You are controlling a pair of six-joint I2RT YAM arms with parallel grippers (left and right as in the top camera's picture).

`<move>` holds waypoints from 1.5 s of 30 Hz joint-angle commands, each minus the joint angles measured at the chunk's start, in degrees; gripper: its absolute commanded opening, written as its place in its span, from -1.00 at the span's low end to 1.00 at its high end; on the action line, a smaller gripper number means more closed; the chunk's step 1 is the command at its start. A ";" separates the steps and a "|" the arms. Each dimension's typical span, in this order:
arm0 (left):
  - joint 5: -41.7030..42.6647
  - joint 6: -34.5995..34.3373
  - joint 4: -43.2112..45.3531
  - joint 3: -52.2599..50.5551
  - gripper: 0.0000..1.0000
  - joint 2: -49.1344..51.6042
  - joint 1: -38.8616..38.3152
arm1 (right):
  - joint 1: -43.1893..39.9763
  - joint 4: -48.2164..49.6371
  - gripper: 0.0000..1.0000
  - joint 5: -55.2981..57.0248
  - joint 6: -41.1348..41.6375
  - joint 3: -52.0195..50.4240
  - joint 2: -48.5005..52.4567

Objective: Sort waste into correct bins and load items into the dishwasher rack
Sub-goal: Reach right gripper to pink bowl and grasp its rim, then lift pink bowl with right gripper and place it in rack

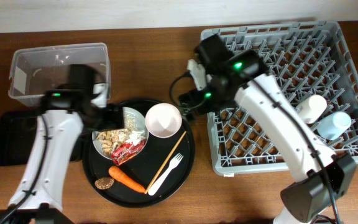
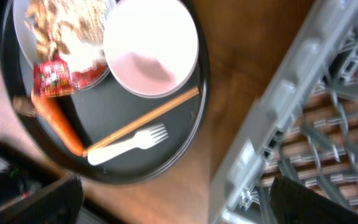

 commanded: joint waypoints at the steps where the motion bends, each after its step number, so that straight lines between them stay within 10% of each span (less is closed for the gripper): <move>1: -0.22 -4.66 -1.29 0.52 0.90 0.39 7.50 | 3.06 3.93 0.90 5.66 5.99 0.55 4.24; 22: -0.24 -5.18 -1.51 0.52 0.93 0.39 10.29 | 5.01 15.08 -0.28 8.68 9.64 0.55 23.30; 45: -0.24 -5.18 -1.53 0.52 0.93 0.39 10.29 | 5.01 15.02 -0.69 8.63 10.05 -0.59 23.45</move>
